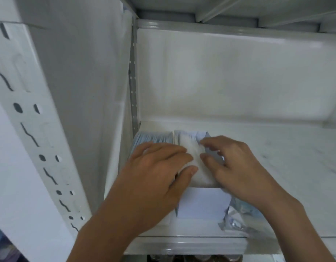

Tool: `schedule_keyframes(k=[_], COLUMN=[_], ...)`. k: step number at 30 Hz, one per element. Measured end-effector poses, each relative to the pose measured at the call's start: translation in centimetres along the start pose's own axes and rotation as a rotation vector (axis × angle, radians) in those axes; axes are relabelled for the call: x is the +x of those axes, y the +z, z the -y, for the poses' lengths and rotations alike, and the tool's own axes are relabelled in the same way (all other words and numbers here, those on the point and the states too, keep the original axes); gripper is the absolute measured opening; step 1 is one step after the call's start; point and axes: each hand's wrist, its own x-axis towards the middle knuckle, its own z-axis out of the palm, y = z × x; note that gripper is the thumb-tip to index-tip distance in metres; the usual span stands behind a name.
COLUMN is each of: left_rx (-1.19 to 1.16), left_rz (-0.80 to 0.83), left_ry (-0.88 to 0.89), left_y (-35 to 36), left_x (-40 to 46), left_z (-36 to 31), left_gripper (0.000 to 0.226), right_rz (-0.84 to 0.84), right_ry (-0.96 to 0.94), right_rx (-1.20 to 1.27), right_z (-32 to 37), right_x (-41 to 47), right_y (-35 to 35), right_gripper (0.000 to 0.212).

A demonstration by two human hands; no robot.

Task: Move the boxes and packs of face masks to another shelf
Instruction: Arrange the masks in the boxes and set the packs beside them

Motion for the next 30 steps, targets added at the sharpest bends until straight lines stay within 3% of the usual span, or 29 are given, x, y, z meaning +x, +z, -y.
schedule_keyframes(k=[4, 6, 10, 13, 17, 20, 26, 30], left_rx=[0.030, 0.069, 0.070, 0.040, 0.026, -0.006, -0.020, -0.058], left_rz=[0.223, 0.261, 0.241, 0.242, 0.254, 0.205, 0.255, 0.158], left_ry=[0.010, -0.021, -0.061, -0.057, -0.049, -0.056, -0.001, 0.023], left_y=[1.6, 2.1, 2.3, 2.3, 2.5, 2.2, 1.9, 1.6], left_x=[1.8, 1.8, 1.2, 1.3, 1.4, 1.4, 1.2, 0.9], left_z=[-1.4, -1.0, -0.1, -0.6, -0.8, -0.7, -0.8, -0.7], left_gripper=[0.042, 0.041, 0.054, 0.055, 0.049, 0.041, 0.042, 0.033], right_rz=[0.231, 0.213, 0.053, 0.094, 0.097, 0.076, 0.159, 0.149], right_ry=[-0.066, -0.100, -0.023, 0.010, 0.004, 0.011, 0.077, 0.063], right_rx=[0.061, 0.021, -0.121, -0.061, 0.018, 0.029, -0.114, -0.173], right_z=[-0.1, -0.7, -2.0, -2.4, -2.4, -2.6, -2.0, -1.9], right_x=[-0.1, -0.1, -0.1, -0.1, -0.5, -0.8, -1.1, -1.5], right_y=[0.1, 0.3, 0.2, 0.4, 1.3, 1.3, 1.3, 1.2], right_gripper=[0.007, 0.010, 0.031, 0.040, 0.032, 0.038, 0.046, 0.059])
